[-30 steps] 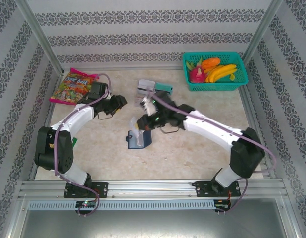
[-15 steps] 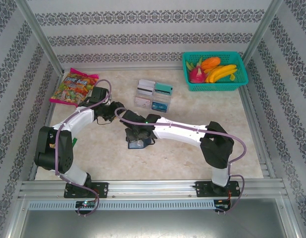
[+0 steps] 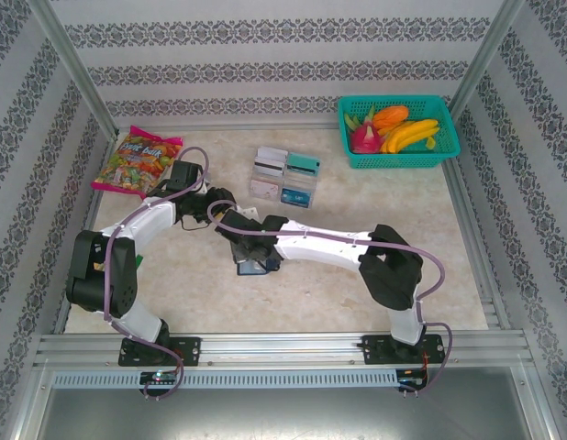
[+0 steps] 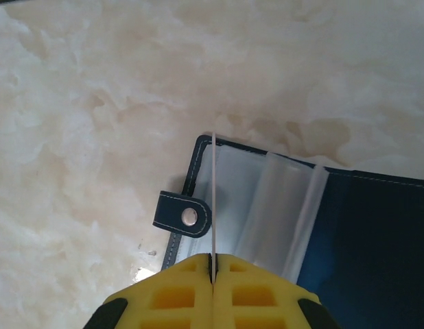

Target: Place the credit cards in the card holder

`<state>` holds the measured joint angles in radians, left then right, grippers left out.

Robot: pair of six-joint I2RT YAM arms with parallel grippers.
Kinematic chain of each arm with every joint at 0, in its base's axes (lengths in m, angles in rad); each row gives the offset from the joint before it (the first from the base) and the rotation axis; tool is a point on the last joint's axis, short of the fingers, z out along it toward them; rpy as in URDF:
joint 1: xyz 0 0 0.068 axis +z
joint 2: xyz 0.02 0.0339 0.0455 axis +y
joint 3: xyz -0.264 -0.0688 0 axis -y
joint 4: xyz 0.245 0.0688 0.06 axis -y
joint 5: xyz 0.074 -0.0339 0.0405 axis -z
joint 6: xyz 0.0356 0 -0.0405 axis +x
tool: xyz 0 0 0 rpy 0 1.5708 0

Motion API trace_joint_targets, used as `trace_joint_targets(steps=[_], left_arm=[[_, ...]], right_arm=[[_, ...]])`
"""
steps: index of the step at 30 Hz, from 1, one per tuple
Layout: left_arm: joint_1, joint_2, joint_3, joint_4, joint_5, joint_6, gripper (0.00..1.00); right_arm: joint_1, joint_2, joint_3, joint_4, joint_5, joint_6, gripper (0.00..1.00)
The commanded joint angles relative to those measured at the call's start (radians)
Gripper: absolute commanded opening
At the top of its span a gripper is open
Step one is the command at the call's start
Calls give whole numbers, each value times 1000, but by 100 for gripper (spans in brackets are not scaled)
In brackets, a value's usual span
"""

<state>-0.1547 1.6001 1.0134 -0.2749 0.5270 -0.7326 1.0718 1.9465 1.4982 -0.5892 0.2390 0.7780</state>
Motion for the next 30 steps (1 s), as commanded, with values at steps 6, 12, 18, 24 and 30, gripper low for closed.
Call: trace_joint_targets(steps=[6,12,18,24,30], left_arm=[[10,3,-19,50,42,25,46],[11,-3,-14,51,46,26,47],[10,-5,-11,40,47,34,46],[9,-21,-9,34,50,39,45],[0,-50,-18,36,95,74,41]], right_arm=[[4,48,43,-28,51,31,0],[0,41,29,-49,69,21,0],[-18,10,-24,-42,54,25,0],[-23,-19,-37,-54,65,14,0],[-38,-80,-96,-38,65,12,0]])
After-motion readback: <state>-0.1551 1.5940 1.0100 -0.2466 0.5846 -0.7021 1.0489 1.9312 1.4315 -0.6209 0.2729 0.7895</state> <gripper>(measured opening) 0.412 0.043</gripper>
